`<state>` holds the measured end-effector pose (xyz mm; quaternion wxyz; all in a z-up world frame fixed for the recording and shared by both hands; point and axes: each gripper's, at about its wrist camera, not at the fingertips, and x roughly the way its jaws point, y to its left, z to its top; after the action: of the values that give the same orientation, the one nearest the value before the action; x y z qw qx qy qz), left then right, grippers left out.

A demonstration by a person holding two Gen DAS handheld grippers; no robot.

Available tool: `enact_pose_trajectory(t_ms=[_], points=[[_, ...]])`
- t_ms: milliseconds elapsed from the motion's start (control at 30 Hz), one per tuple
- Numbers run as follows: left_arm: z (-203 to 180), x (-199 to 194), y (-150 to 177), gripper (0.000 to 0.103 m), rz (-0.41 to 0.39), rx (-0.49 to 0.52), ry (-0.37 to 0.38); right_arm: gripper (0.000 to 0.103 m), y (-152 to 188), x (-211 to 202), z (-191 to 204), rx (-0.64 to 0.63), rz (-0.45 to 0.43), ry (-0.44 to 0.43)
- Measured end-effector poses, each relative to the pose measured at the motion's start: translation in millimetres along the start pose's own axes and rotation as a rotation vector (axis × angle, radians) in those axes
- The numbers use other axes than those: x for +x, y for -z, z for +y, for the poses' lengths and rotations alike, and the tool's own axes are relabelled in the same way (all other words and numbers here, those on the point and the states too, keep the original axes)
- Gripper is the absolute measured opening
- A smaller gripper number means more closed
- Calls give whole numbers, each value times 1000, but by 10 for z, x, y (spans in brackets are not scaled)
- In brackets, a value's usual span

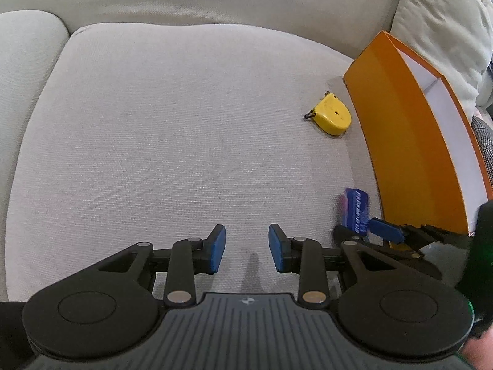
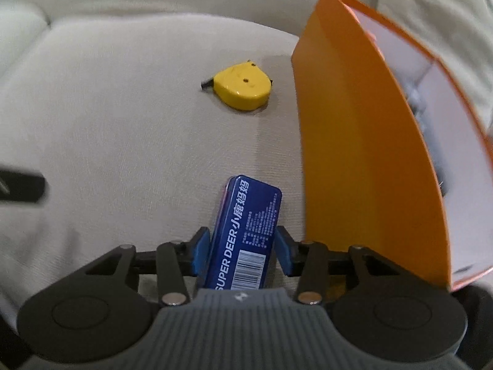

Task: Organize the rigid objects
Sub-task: 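Grasp the blue-and-red tin with the right gripper, then carry the tin into the orange box with the right gripper while the left approaches the tape measure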

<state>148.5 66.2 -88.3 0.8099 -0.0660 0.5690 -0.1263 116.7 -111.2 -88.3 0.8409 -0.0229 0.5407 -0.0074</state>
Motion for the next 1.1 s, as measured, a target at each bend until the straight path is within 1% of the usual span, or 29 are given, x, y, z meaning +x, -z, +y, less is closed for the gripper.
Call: enact_pose_trajectory(t_ms=[33,67,100,133,167,233,267,333,400,467,567,667,800,867,933,967,1033,1100], points=[[-4,6,-6,38,2,1,-1,46,-22,-21,-16,12,-3,-31],[-8,7,-12,38,3,4,-2,31,-50,-51,-16,12,-17,-45],[-8,11,-23,38,4,5,-2,24,-90,-112,2,-1,-49,-34],[-6,14,-40,38,4,2,2,23,-143,-167,13,-15,-78,-33],[-4,14,-53,38,5,0,8,19,-209,-180,-1,-15,-75,-57],[-16,15,-104,38,7,4,9,18,-322,-131,-68,12,-43,-80],[-33,10,-122,38,2,14,4,18,-362,-103,-95,14,-33,-72],[-71,-9,-157,38,-7,34,-7,14,-384,-100,-120,11,-29,-8],[-110,2,-191,38,-8,43,-4,14,-411,-71,-155,17,-2,-13],[-160,19,-223,38,-10,65,-2,14,-430,-49,-139,-24,4,-12],[-234,50,-265,38,-21,113,18,14,-472,3,-150,-36,24,-33],[-314,53,-324,38,-34,174,28,14,-496,-62,-155,-55,0,-53],[-481,9,-423,38,-67,319,15,13,-583,-371,-253,-70,-58,-107],[-579,-16,-488,41,-86,385,14,13,-629,-582,-354,-64,-88,-143],[-689,-49,-557,47,-108,463,23,13,-681,-781,-491,-47,-122,-179],[-732,-64,-581,49,-119,499,25,13,-710,-884,-573,-36,-139,-192],[-862,-48,-627,57,-136,587,18,14,-771,-1058,-736,-16,-168,-213],[-983,24,-675,61,-135,648,-4,14,-853,-1134,-899,-6,-183,-213]])
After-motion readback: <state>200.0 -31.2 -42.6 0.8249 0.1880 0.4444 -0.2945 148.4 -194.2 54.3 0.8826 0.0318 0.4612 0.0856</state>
